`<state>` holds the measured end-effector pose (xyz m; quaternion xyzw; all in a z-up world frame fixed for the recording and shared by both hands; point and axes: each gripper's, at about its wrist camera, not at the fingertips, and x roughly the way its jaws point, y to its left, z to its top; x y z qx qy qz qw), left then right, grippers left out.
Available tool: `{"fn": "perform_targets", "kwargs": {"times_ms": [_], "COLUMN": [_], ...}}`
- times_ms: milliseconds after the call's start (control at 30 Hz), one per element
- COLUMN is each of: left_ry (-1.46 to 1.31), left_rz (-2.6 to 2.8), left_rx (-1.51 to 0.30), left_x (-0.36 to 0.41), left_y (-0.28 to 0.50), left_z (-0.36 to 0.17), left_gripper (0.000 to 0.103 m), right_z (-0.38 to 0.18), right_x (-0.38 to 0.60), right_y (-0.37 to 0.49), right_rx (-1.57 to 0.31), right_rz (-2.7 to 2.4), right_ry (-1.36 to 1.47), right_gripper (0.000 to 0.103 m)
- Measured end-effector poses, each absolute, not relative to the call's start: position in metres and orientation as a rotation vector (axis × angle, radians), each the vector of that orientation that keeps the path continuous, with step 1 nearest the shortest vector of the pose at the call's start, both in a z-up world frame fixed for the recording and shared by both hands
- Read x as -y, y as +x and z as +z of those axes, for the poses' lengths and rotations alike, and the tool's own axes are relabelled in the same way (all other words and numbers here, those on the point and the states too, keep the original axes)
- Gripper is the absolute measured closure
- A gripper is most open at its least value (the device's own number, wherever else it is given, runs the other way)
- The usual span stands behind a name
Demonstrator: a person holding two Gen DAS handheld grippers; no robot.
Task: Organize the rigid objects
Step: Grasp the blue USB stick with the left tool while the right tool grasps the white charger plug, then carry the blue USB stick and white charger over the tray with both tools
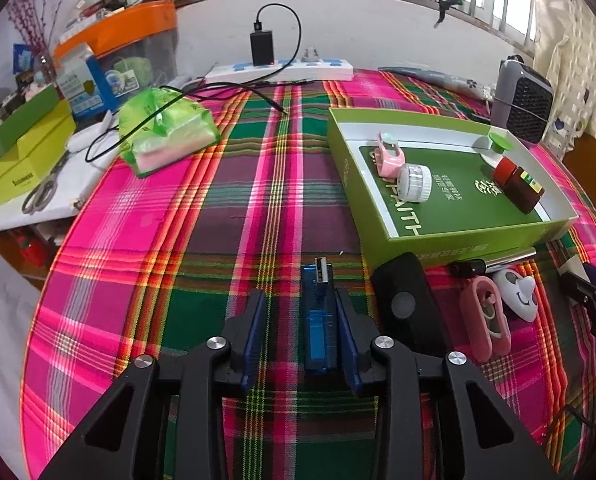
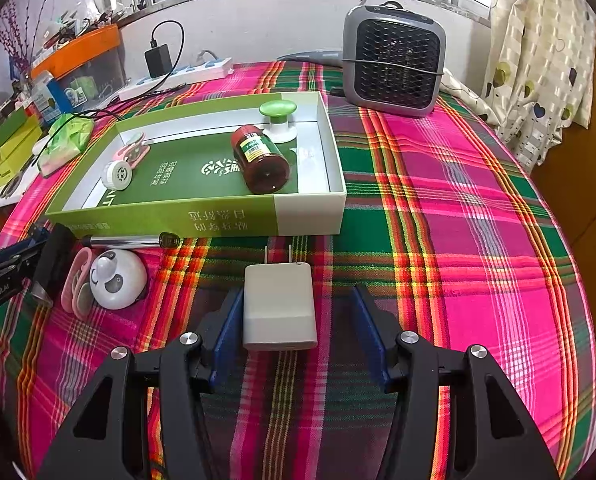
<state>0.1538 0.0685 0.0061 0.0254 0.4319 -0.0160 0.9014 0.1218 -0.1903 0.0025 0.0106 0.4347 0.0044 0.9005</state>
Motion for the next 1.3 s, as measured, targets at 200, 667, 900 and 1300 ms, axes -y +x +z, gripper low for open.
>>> {"fn": "perform_targets", "kwargs": {"times_ms": [200,667,900,1300], "left_ry": [0.055,0.054,0.053,0.059], "left_rz": [-0.039,-0.046,-0.049,-0.06], "left_rx": [-0.891,-0.887,-0.887,-0.875], "left_x": [-0.0671,-0.0665,-0.0662,-0.0617], "left_y": [0.1543,0.1544,0.1545,0.152], "left_z": [0.0065,0.0072,0.0073,0.0123], "left_gripper": [0.08,0.088,0.088,0.088], "right_z": [0.003,0.0038,0.0039,0.0061], "right_x": [0.1922,0.1957,0.1955,0.1938], "right_y": [0.1209,0.1199,0.1199,0.1183], "right_rx": [-0.895,-0.889,-0.889,-0.883], "right_rz": [0.01,0.011,0.011,0.02], "right_ry": [0.032,0.036,0.036,0.035], "right_gripper": [0.055,0.068,0.068,0.068]}}
